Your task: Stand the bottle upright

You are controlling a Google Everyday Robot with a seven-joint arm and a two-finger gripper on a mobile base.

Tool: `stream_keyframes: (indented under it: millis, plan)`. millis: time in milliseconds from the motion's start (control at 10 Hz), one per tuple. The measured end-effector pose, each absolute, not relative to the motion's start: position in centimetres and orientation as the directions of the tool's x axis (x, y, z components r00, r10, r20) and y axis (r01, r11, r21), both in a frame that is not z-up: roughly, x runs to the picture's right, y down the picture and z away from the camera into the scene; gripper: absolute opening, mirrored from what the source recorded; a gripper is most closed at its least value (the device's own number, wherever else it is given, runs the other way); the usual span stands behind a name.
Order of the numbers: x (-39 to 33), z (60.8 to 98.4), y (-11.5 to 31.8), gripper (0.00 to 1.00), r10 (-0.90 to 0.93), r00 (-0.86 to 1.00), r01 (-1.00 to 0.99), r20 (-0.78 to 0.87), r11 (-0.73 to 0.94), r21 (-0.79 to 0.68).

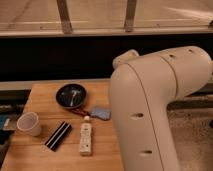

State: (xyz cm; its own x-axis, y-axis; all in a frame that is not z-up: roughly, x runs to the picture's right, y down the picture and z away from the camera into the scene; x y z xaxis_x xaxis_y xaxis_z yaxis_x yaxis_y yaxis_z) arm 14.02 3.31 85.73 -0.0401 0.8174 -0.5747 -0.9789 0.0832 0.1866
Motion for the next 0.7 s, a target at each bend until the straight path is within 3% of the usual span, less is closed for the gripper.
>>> stream_keyframes:
  millis: [700]
  plan:
    - [-3.6,76.9,9.5,0.6,0.807,0.179,-0.984,-0.563,0.156,-0.09]
